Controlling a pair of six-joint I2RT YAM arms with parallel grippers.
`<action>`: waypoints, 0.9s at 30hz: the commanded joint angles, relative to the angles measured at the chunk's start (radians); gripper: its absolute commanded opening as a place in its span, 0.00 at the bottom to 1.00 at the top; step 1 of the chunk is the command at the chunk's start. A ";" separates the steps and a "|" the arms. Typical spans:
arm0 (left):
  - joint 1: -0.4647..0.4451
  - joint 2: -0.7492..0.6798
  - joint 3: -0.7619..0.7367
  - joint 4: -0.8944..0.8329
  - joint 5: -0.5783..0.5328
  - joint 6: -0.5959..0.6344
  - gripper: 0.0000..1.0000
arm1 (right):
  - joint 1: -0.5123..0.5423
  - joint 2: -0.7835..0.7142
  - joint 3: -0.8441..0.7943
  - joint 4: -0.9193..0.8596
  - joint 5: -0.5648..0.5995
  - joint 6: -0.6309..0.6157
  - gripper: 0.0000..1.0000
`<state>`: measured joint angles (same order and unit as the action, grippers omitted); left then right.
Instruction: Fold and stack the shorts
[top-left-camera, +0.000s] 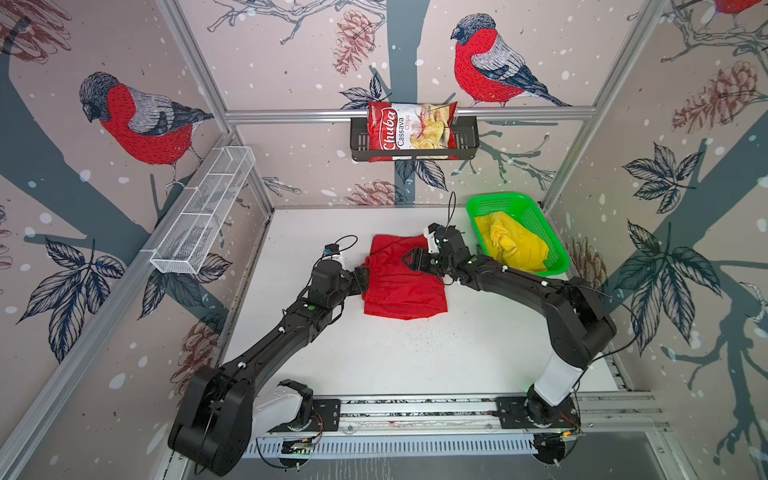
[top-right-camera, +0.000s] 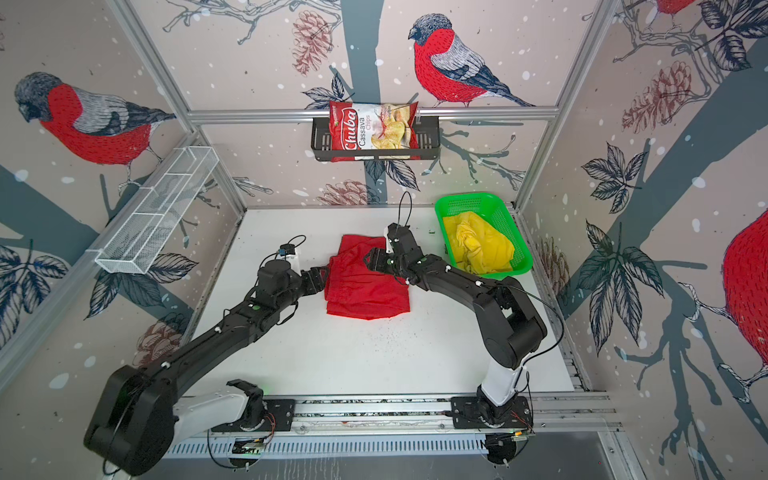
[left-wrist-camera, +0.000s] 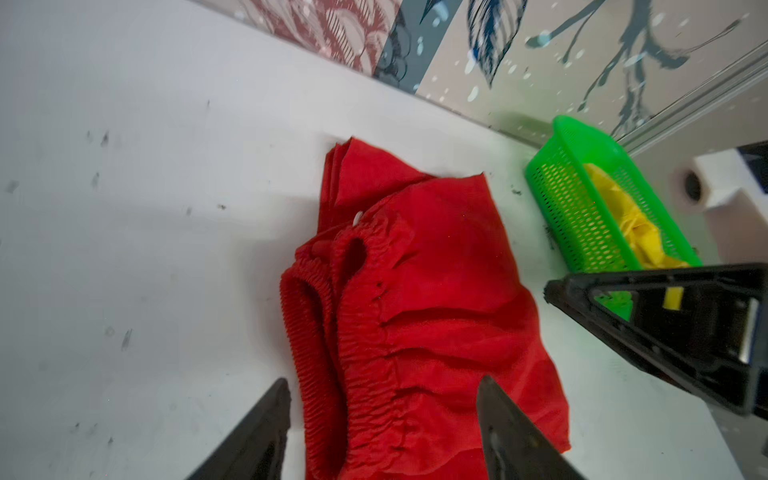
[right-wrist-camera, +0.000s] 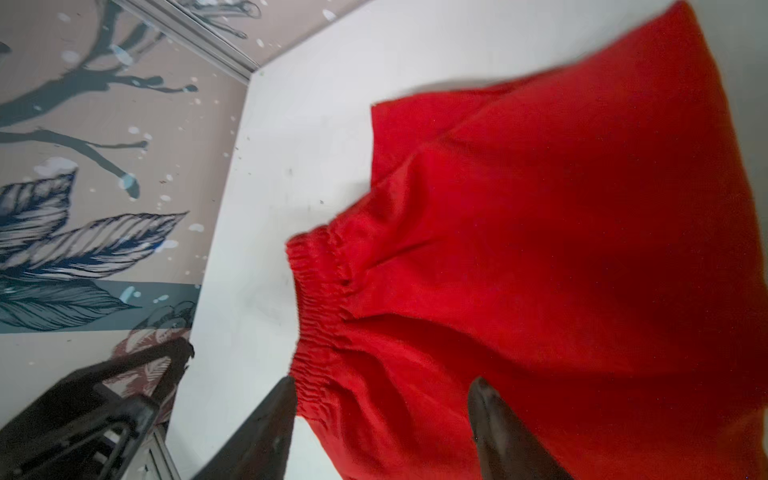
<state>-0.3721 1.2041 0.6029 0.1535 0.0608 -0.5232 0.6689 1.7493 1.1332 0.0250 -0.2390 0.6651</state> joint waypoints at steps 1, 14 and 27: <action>0.002 0.080 0.026 0.033 0.012 -0.017 0.77 | 0.003 0.006 -0.045 0.045 0.013 -0.011 0.67; 0.017 0.399 0.176 0.081 0.080 -0.026 0.81 | 0.004 0.106 -0.133 0.120 0.004 -0.009 0.59; 0.016 0.536 0.283 0.266 0.360 0.025 0.38 | 0.003 0.110 -0.211 0.183 0.003 -0.024 0.58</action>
<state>-0.3565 1.7489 0.8761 0.3260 0.3233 -0.5304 0.6712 1.8587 0.9344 0.2131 -0.2359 0.6529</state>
